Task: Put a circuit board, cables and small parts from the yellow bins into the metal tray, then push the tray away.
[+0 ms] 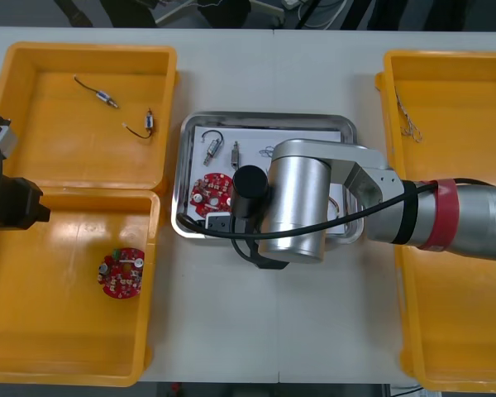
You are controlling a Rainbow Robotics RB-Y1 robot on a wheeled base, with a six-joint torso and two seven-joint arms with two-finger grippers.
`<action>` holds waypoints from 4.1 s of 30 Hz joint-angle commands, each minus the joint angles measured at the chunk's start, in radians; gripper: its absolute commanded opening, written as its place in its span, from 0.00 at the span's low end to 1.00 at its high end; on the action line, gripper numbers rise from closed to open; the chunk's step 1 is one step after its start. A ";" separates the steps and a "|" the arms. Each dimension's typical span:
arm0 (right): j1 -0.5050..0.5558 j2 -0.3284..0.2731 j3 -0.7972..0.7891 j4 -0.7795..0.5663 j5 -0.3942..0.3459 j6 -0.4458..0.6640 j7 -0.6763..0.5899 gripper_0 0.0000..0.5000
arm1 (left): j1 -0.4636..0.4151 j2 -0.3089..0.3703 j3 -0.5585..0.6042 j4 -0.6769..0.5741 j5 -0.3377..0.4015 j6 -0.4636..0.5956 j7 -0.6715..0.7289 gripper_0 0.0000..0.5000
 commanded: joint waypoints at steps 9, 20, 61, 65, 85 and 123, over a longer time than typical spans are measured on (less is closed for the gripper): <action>-0.099 -0.012 -0.020 0.149 -0.050 -0.049 0.092 0.00 | 0.012 0.045 0.033 -0.031 -0.010 -0.010 -0.065 1.00; -0.174 -0.010 -0.025 0.240 -0.050 -0.094 0.137 0.00 | 0.012 0.045 0.033 -0.031 -0.010 -0.010 -0.065 1.00; -0.241 0.027 -0.089 0.476 -0.045 -0.292 0.275 0.00 | 0.012 0.045 0.033 -0.031 -0.010 -0.010 -0.065 1.00; -0.254 0.030 -0.089 0.482 -0.045 -0.295 0.276 0.00 | 0.012 0.045 0.033 -0.031 -0.010 -0.010 -0.065 1.00; -0.263 0.031 -0.089 0.482 -0.053 -0.304 0.284 0.71 | 0.012 0.045 0.033 -0.031 -0.010 -0.010 -0.065 1.00; 0.191 -0.035 -0.802 -0.293 -0.074 0.528 0.197 1.00 | 0.012 0.045 0.033 -0.031 -0.010 -0.010 -0.065 1.00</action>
